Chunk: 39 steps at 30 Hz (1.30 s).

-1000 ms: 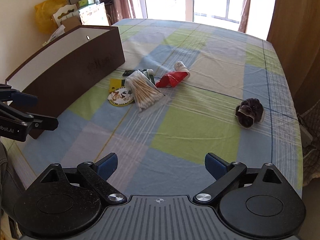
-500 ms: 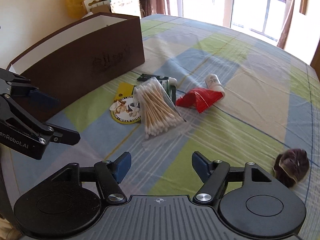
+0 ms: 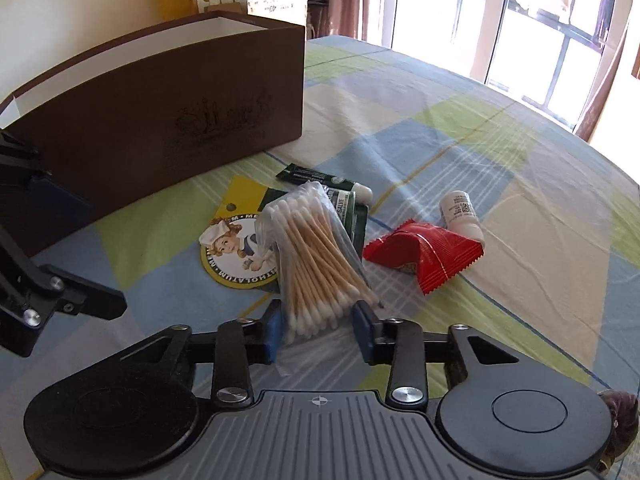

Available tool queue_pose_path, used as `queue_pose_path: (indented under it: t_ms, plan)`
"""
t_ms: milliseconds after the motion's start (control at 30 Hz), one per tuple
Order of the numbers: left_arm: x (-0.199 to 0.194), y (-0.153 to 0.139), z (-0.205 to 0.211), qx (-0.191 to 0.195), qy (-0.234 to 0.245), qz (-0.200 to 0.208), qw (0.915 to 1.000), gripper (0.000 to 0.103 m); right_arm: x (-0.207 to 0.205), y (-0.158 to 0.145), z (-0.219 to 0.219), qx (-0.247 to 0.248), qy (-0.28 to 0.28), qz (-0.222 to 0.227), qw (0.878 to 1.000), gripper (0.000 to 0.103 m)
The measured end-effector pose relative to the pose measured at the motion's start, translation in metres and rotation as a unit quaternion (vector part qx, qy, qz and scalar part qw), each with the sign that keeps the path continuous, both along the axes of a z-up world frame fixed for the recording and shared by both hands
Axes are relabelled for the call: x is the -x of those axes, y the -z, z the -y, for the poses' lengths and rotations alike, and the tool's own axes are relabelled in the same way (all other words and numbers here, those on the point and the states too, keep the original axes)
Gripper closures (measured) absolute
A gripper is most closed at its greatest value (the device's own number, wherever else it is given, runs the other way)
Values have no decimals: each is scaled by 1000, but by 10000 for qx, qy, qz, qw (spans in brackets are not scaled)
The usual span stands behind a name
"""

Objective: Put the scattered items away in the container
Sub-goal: 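Close the left gripper on the green card with jar while the right gripper grasps the cotton swab bag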

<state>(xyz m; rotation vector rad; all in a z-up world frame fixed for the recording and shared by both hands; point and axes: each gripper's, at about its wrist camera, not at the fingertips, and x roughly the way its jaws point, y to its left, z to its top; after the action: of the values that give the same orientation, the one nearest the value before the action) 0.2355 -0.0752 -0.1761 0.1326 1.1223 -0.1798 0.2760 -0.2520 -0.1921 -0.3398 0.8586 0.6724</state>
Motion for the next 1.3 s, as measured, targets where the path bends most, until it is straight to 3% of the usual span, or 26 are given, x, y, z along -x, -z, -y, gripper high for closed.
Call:
queue_pose_path:
  t_ms: [100,167,300,467,533,567,600,700,867,933,967,1300]
  plan:
    - [-3,1,3,39,39,12,10000,27,15,-4,8,192,42,-201,9996,83]
    - [-8,0,7,78,69,50,9999,27,27,-6,18,319,244,-425,9983,92]
    - [-18,0,15,156,128,126,9997,29,54,-10,46,472,793,-779,9927,93]
    - [-39,-4,26,280,133,247,9992,30,68,-17,78,204,1587,-993,9821,92]
    - [-45,-8,29,252,147,318,9991,30,64,-27,86,-165,1794,-970,9788,79]
    - [-47,-10,29,226,143,345,9990,30,64,-33,86,-337,1856,-826,9786,38]
    - [-48,-12,28,200,126,368,9990,30,64,-39,85,-502,1916,-660,9780,11]
    - [-49,-18,20,232,13,363,9991,30,55,-45,70,-807,1667,-677,9804,11]
    - [-51,-24,15,261,-65,353,9990,30,44,-35,17,-738,1040,-288,9914,11]
    - [-52,-24,15,258,-52,338,9991,30,44,-28,0,-694,731,-118,9948,27]
    - [-53,-24,16,245,-38,336,9991,30,44,-22,-5,-609,647,-112,9960,47]
    - [-57,-12,22,282,18,201,9994,30,64,-11,7,519,474,-233,9973,49]
